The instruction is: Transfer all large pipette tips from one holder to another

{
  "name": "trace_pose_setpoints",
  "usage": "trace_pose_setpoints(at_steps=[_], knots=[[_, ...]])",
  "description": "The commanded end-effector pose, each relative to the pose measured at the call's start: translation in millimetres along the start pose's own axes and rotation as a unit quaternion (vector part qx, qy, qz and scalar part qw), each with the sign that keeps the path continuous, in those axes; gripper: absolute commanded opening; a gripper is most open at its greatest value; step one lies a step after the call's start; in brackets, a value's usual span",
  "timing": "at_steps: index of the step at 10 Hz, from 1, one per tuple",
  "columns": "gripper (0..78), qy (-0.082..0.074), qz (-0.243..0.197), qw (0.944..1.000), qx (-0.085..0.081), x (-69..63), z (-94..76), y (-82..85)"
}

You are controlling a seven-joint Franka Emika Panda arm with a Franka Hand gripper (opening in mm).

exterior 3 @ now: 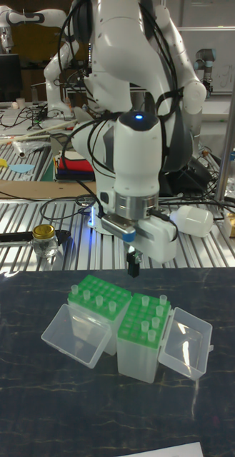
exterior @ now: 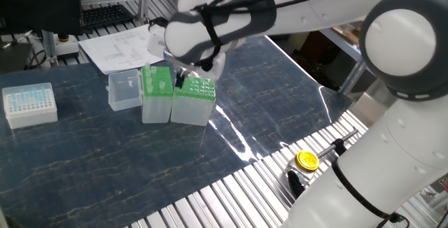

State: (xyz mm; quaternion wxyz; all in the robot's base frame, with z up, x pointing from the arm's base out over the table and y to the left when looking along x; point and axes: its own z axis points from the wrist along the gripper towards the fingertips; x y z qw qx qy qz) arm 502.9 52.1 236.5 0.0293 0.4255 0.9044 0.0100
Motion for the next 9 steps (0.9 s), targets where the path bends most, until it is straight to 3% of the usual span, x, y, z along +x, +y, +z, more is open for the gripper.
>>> trace_pose_setpoints(at_steps=[1,5,9], knots=[[1.1,-0.002,0.021,0.9997,0.009,-16.1,-15.9,13.1],[1.1,0.0,0.027,0.9996,0.008,-35.0,-25.2,25.0],[1.1,0.0,0.03,0.9995,0.006,-47.9,-22.1,26.3]])
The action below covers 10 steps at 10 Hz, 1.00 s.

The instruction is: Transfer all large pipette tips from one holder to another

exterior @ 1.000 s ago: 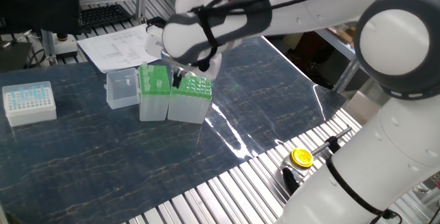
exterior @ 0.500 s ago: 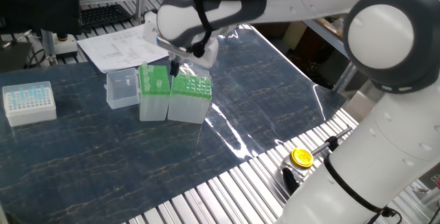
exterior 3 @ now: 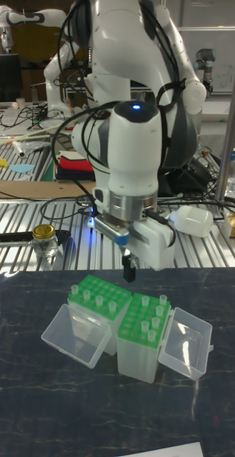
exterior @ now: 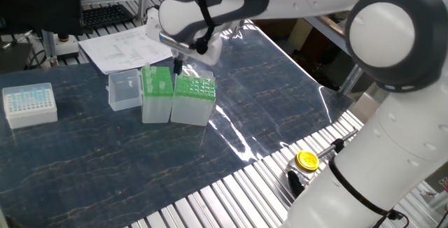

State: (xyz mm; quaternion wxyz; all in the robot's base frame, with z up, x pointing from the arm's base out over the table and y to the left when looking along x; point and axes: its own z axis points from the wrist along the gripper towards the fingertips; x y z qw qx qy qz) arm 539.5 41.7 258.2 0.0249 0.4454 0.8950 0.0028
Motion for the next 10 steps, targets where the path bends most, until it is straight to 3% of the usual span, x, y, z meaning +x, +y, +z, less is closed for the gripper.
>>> trace_pose_setpoints(at_steps=[1,5,7,10], knots=[[1.1,0.0,0.014,0.9999,-0.002,-19.3,-0.2,4.0],[1.1,0.003,0.04,0.9992,-0.006,-30.1,7.4,2.1],[1.1,0.003,0.052,0.9986,-0.008,-42.4,16.8,-0.8],[1.1,0.001,0.072,0.9974,-0.008,-45.0,22.6,1.5]])
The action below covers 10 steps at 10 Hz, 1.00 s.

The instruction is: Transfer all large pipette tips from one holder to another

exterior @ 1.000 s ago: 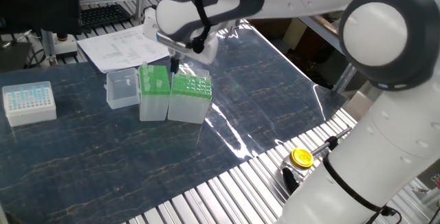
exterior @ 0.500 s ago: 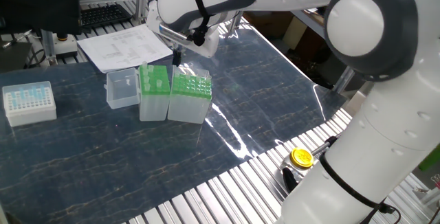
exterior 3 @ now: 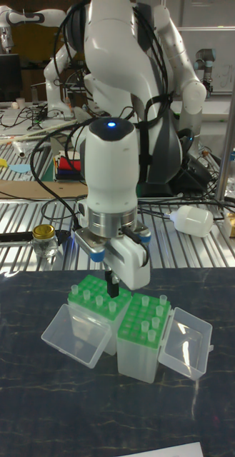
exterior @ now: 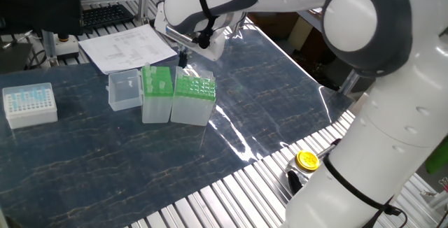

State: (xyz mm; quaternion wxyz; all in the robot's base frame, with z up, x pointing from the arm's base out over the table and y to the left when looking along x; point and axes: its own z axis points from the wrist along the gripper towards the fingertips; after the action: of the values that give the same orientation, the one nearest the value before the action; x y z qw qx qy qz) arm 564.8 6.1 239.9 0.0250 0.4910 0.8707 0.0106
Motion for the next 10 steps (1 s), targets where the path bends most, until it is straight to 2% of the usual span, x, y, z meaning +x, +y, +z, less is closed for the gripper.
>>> trace_pose_setpoints(at_steps=[1,6,10], knots=[[1.1,-0.001,0.031,0.9995,-0.002,-1.4,4.5,5.1],[1.1,-0.002,0.047,0.9989,-0.002,-0.1,10.1,9.5],[1.1,-0.005,0.052,0.9986,-0.005,-2.1,17.9,3.1]])
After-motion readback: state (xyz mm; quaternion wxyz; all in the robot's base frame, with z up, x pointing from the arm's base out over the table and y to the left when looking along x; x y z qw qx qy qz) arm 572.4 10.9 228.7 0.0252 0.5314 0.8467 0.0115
